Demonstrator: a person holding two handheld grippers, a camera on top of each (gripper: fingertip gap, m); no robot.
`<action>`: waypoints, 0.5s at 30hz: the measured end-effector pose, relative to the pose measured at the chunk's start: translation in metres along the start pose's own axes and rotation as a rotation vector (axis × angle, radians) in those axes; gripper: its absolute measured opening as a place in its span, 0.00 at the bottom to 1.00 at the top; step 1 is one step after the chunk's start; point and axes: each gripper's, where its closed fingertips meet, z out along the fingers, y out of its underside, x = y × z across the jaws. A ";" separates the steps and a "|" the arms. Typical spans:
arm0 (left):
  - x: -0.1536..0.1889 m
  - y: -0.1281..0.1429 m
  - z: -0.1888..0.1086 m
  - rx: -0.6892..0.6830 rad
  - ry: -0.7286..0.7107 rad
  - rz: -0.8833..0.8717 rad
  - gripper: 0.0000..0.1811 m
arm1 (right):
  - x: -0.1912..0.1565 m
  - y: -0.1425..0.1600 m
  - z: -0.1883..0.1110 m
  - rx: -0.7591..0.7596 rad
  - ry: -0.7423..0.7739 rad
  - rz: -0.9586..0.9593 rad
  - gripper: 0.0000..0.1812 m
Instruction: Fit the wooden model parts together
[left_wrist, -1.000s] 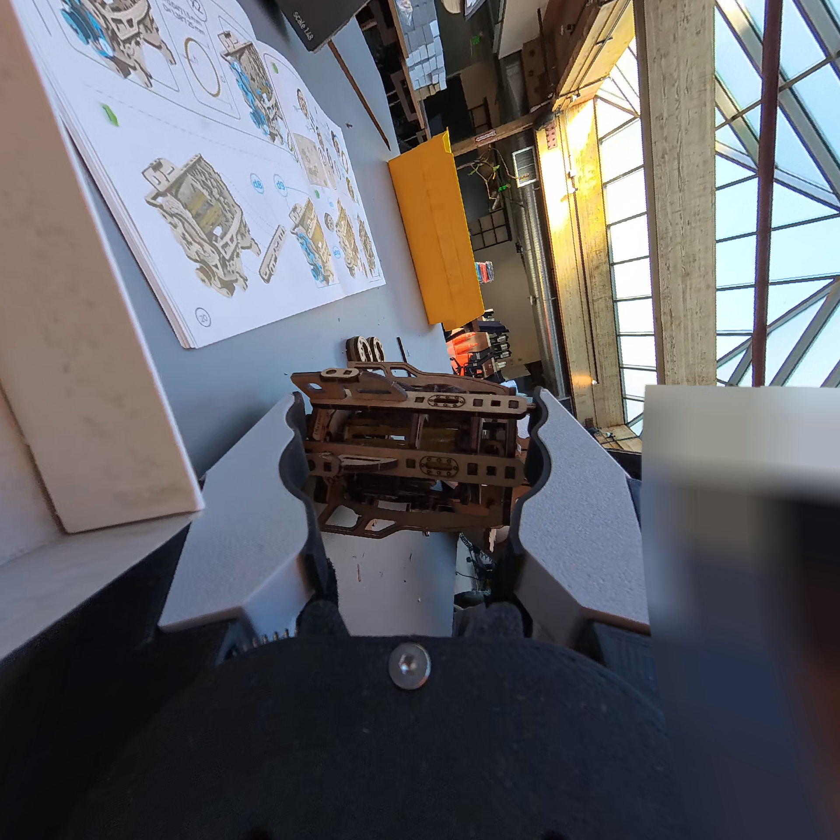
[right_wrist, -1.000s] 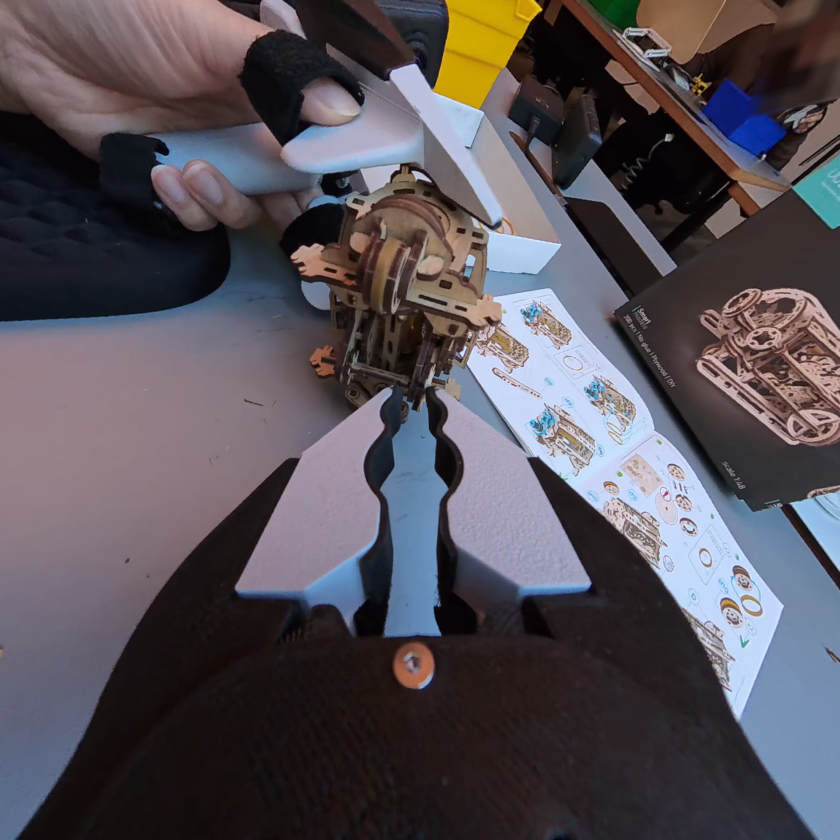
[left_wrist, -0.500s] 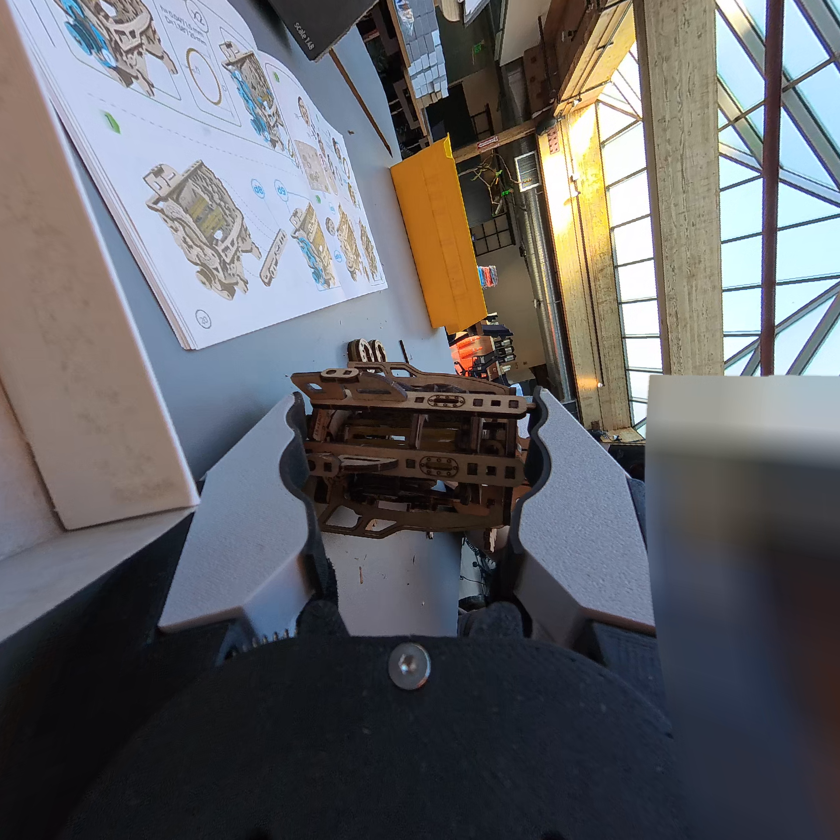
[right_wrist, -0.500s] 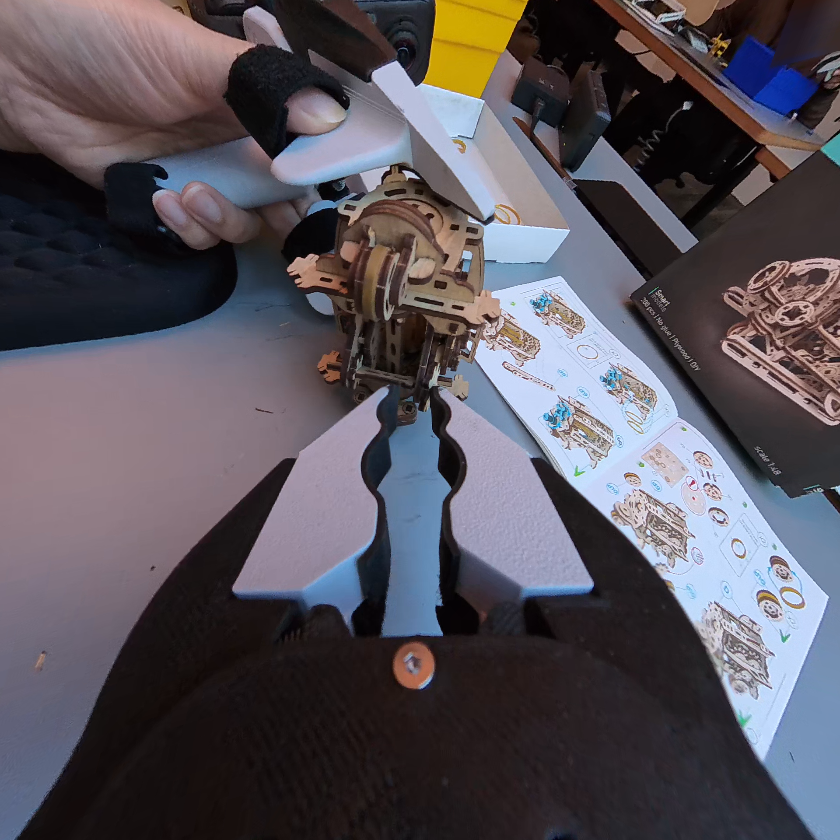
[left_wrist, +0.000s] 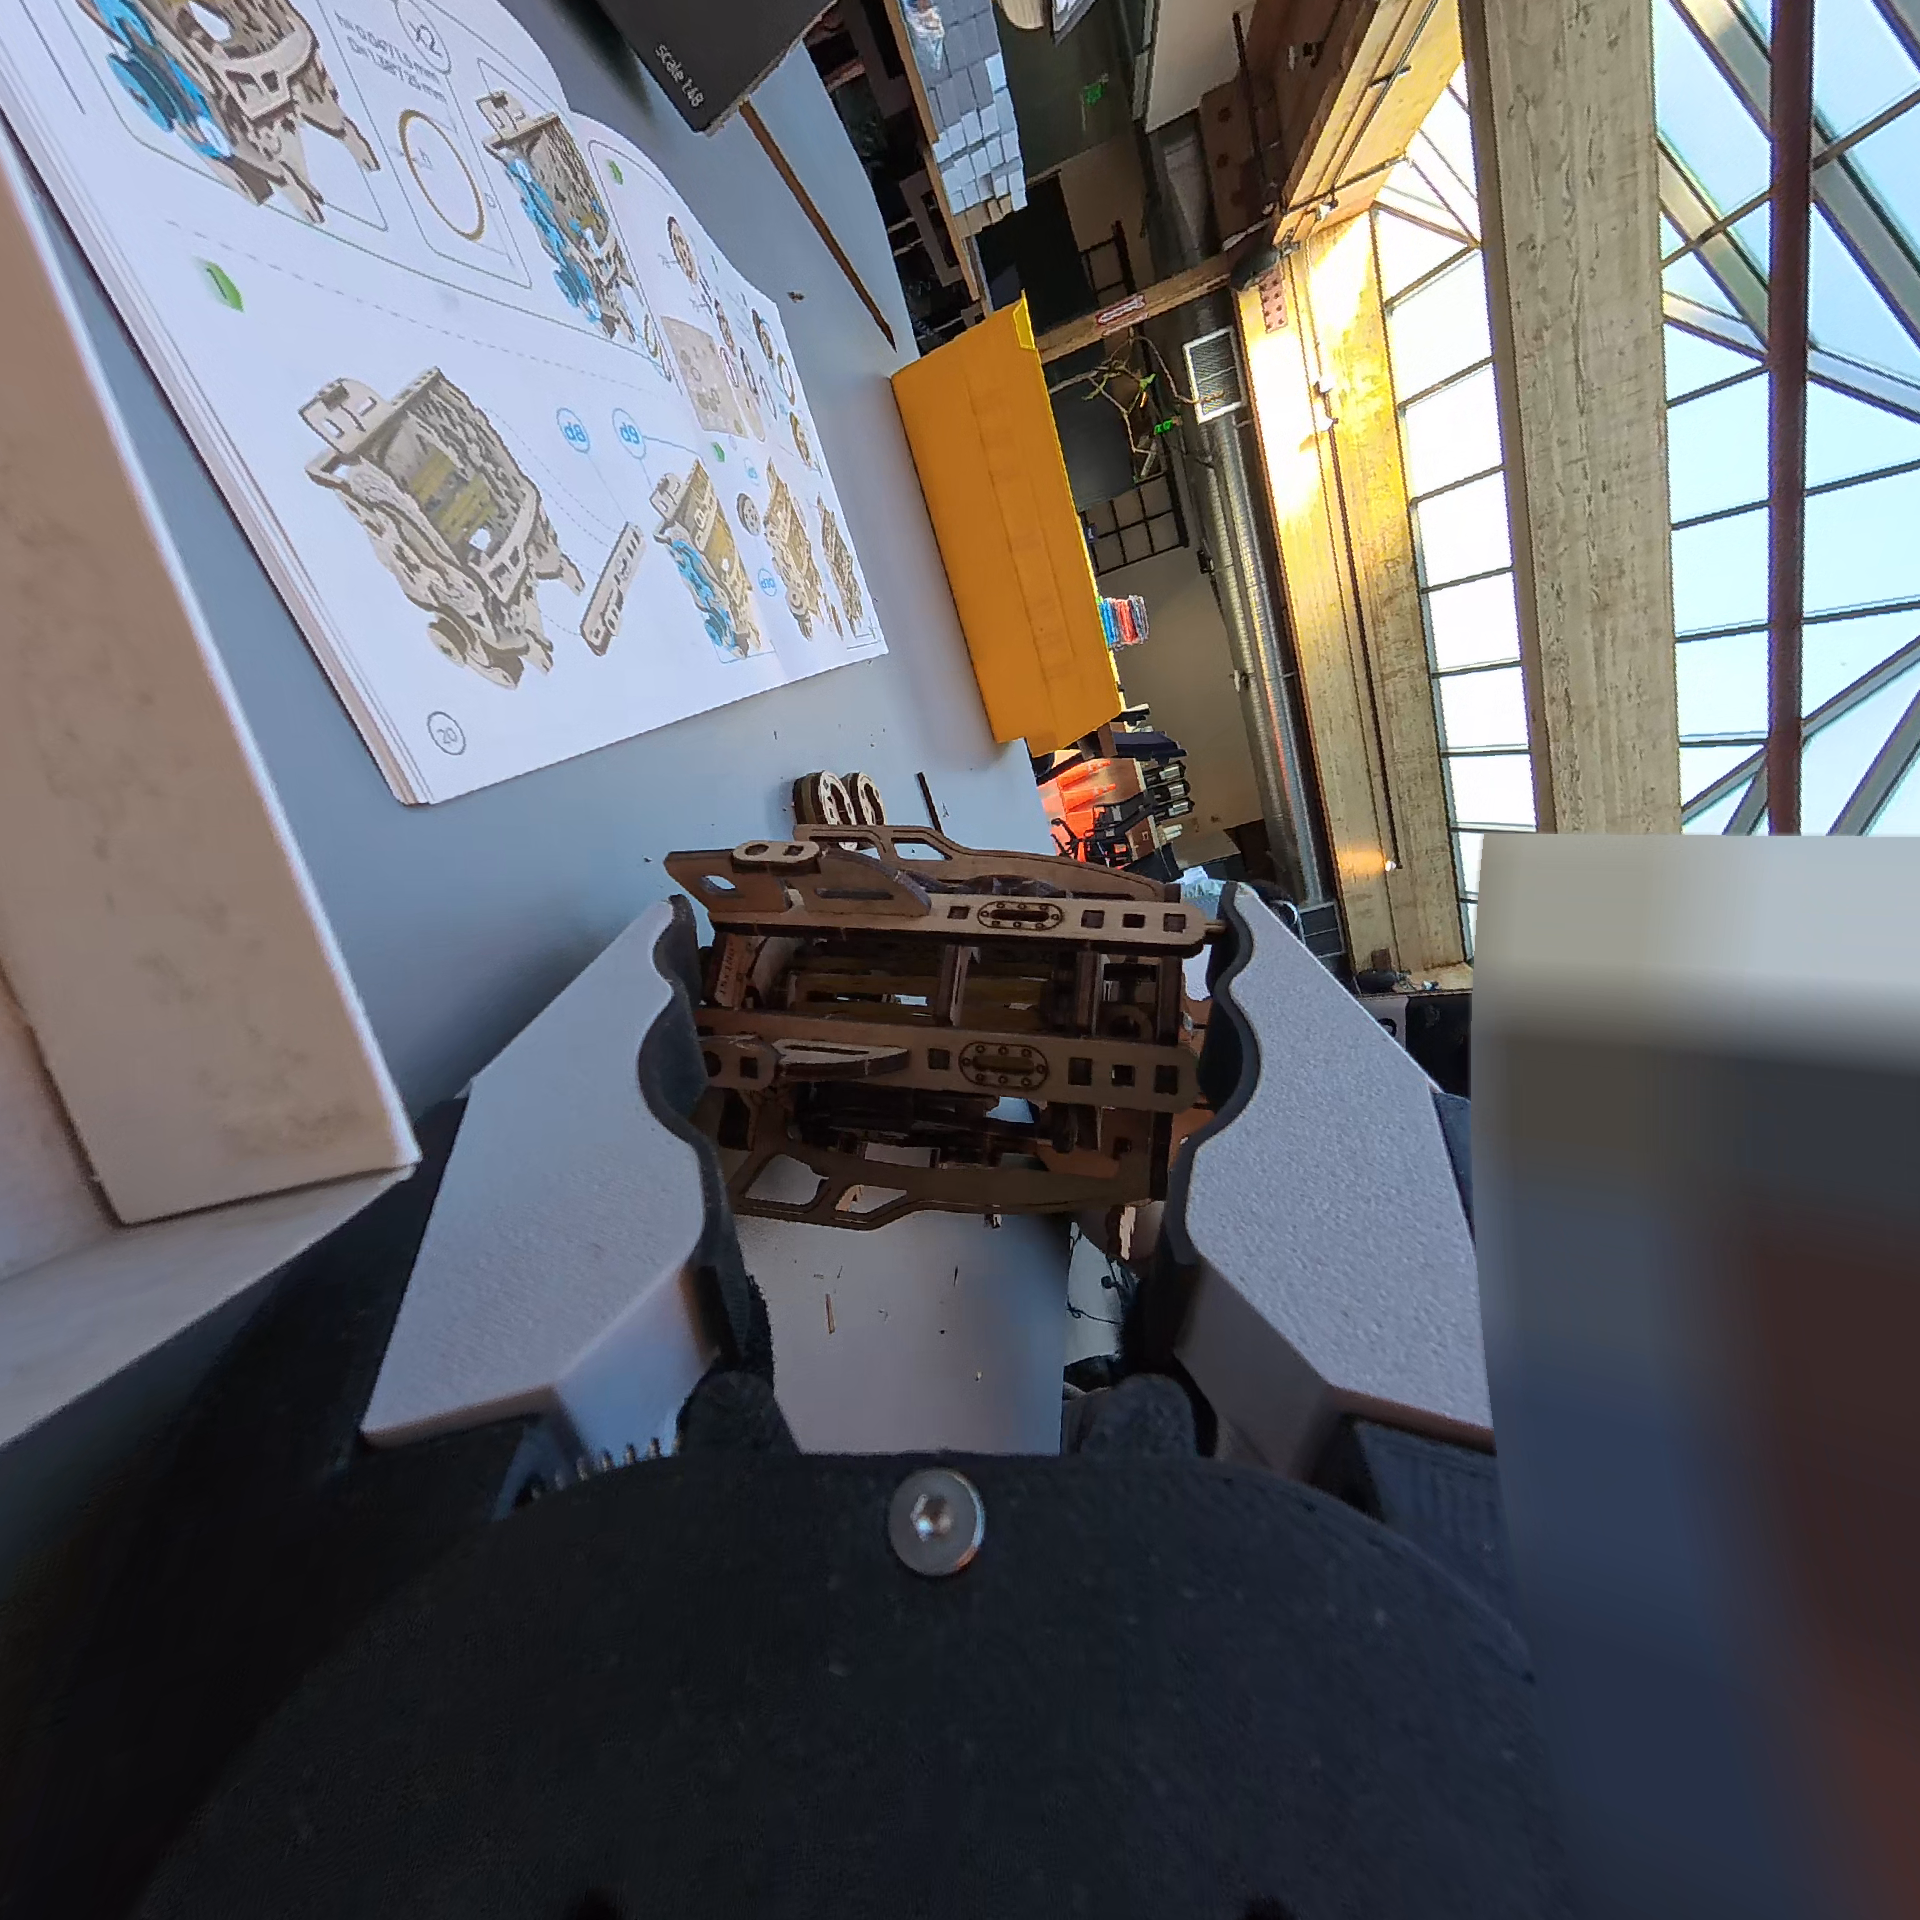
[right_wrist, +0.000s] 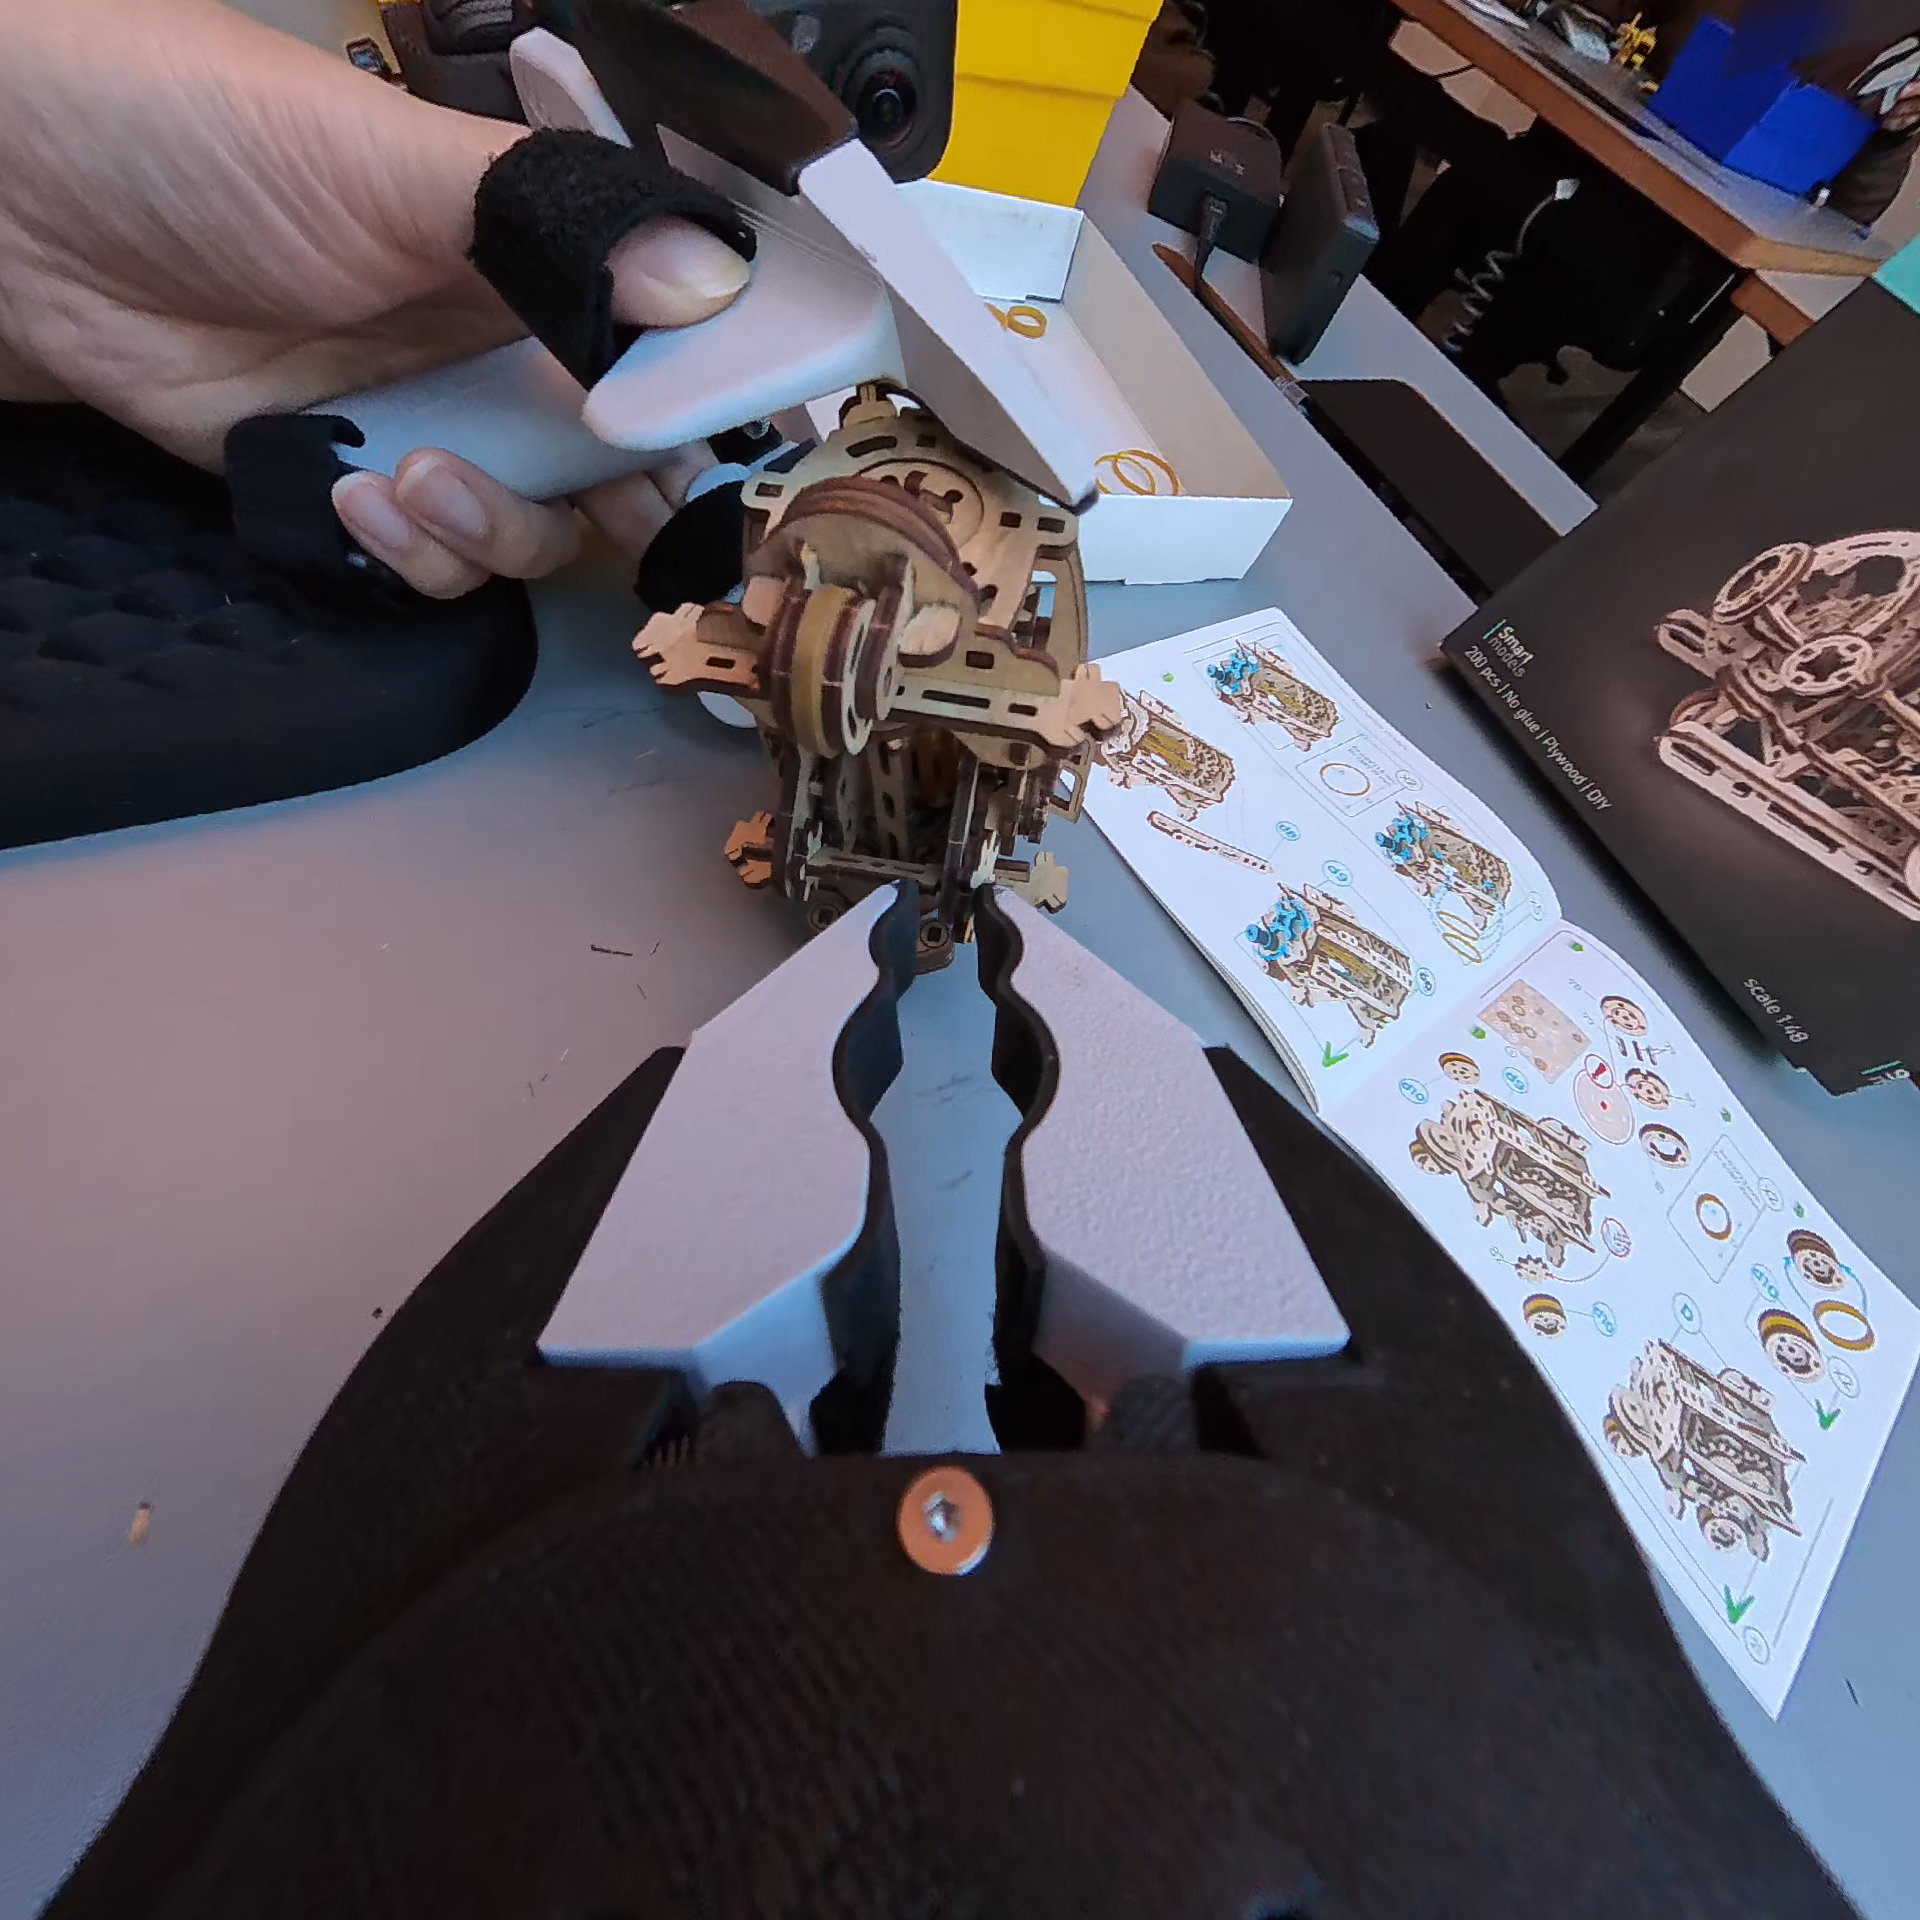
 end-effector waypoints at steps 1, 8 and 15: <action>0.000 0.000 0.000 0.000 0.000 0.000 0.54 | 0.000 0.000 0.000 -0.001 0.002 -0.004 0.05; 0.000 0.000 0.000 0.004 -0.002 0.003 0.54 | -0.001 0.000 0.000 -0.006 0.011 -0.021 0.05; 0.000 0.000 0.000 0.005 -0.002 0.006 0.54 | -0.001 0.000 0.000 -0.008 0.018 -0.048 0.04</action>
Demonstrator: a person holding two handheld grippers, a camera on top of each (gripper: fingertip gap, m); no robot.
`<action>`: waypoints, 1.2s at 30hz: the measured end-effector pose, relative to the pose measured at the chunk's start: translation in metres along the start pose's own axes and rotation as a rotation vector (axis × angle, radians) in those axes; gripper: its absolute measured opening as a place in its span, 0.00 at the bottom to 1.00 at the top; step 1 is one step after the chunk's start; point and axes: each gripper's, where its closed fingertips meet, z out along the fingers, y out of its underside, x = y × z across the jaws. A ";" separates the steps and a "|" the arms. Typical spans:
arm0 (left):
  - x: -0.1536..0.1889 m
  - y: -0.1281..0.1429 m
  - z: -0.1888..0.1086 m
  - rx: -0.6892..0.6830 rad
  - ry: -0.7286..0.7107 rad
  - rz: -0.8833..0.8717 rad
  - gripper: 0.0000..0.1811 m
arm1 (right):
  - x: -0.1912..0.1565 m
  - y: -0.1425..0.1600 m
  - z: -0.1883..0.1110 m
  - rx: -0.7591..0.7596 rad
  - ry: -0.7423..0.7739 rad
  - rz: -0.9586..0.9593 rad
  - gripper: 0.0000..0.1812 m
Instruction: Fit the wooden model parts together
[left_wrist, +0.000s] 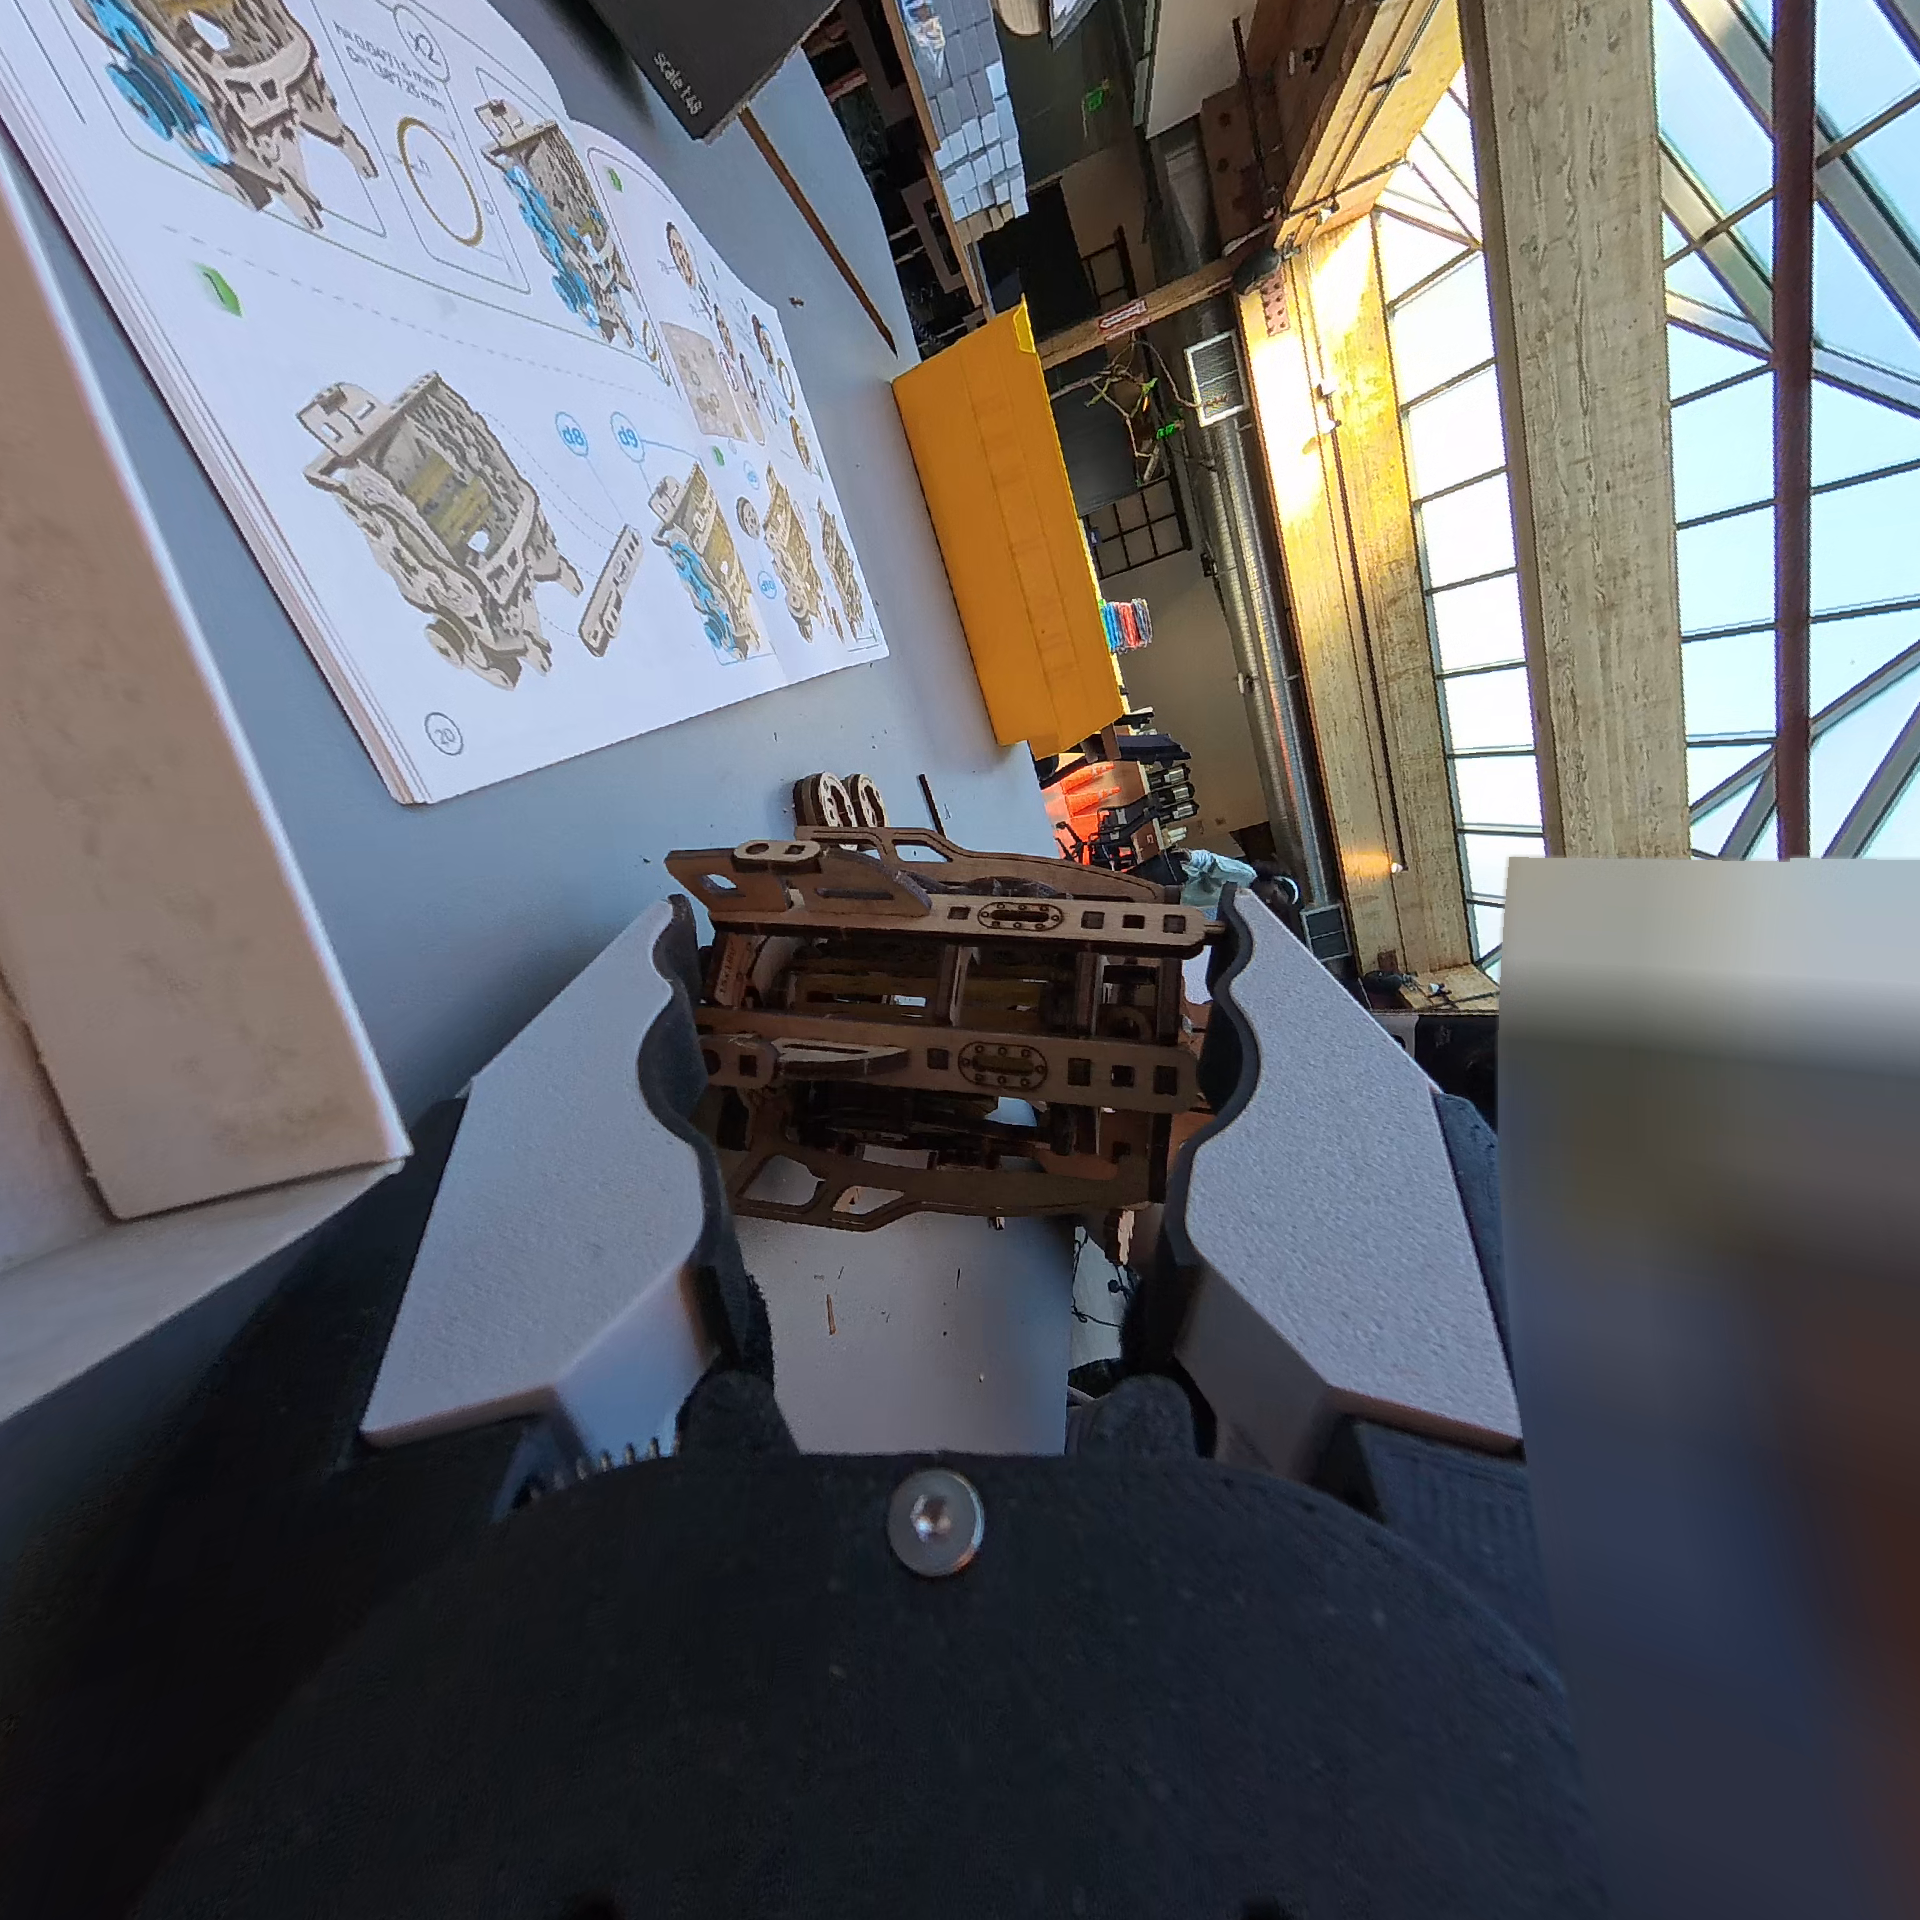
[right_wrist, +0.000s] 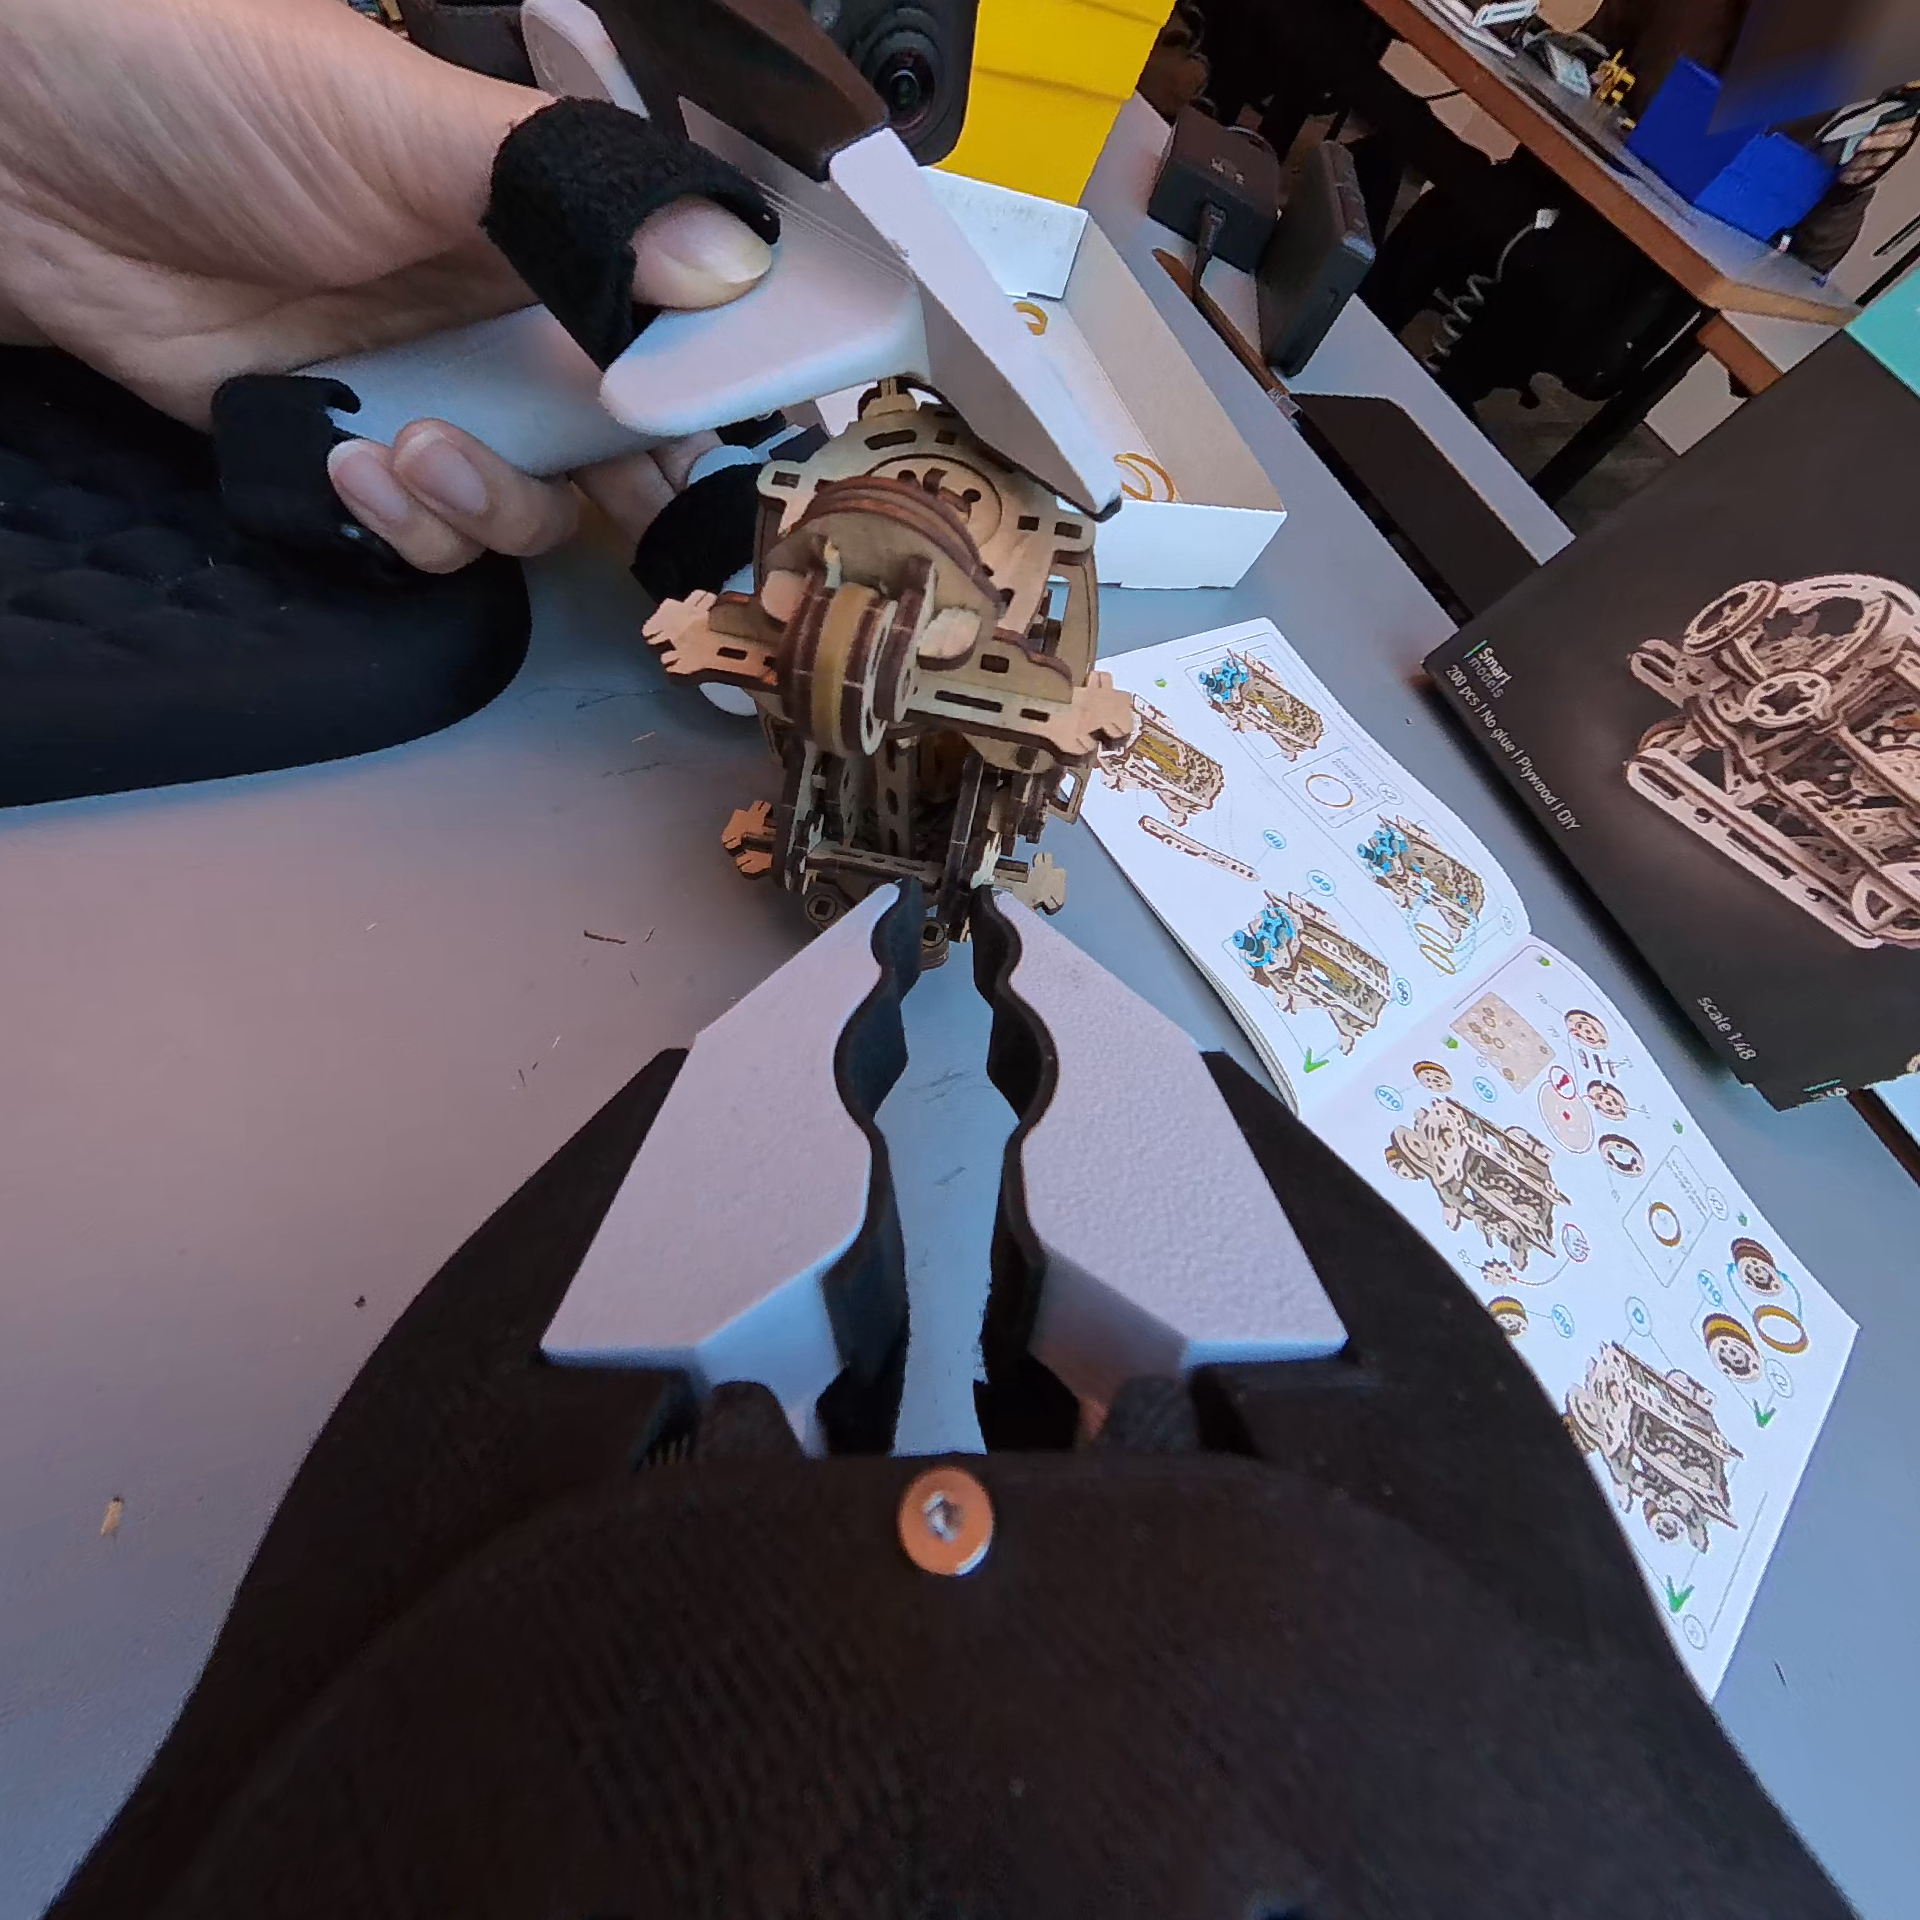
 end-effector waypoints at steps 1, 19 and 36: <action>0.000 0.000 0.000 0.000 0.001 -0.002 0.54 | 0.000 0.000 0.000 0.000 0.000 0.000 0.04; -0.001 -0.001 0.000 0.014 -0.005 -0.013 0.53 | -0.017 -0.004 0.001 0.053 -0.023 0.167 0.28; -0.001 -0.001 0.000 0.026 -0.022 0.009 0.54 | -0.008 -0.002 0.004 0.015 0.063 0.128 0.20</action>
